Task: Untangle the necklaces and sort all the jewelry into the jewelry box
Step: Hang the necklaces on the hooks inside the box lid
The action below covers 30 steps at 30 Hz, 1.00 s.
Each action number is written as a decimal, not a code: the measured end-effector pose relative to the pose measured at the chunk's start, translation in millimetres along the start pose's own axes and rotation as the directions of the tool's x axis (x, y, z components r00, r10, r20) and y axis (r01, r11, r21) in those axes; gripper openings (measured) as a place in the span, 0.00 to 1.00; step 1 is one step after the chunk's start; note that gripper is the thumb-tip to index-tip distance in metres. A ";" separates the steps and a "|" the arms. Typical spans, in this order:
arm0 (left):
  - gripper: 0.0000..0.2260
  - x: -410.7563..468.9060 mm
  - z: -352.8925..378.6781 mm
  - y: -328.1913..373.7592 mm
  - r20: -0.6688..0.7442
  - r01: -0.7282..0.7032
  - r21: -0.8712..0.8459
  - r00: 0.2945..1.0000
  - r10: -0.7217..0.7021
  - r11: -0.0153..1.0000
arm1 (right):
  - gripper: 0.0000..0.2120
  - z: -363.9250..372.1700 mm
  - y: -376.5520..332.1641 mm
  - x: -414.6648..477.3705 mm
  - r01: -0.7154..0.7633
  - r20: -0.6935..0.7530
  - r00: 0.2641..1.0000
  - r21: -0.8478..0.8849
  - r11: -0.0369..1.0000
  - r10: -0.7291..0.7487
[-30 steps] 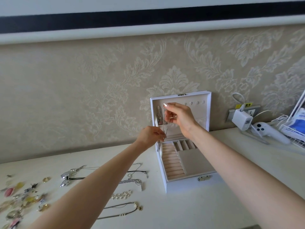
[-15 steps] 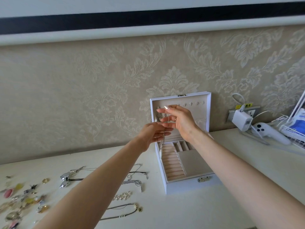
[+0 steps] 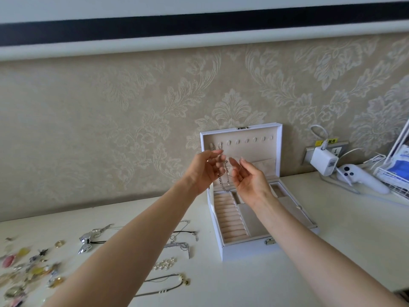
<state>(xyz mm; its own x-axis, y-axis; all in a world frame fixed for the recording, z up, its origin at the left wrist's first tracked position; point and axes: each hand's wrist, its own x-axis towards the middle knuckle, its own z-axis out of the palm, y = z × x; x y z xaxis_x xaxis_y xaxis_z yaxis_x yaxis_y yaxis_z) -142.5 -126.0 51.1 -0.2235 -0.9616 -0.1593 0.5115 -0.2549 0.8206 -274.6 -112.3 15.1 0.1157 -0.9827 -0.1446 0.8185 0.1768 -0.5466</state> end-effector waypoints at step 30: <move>0.12 8.7 1.6 5.0 0.150 0.024 0.401 0.985 -0.091 0.916 | 0.13 -11.7 4.4 9.1 0.041 0.116 0.993 -0.557 0.830 0.029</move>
<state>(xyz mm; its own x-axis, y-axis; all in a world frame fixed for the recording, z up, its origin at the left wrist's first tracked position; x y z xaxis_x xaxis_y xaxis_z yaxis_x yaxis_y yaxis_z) -143.2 -135.5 54.6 -0.3909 -0.9082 -0.1499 0.1298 -0.2156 0.9678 -276.5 -119.8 1.7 0.2038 -0.9769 -0.0638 0.3705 0.1373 -0.9186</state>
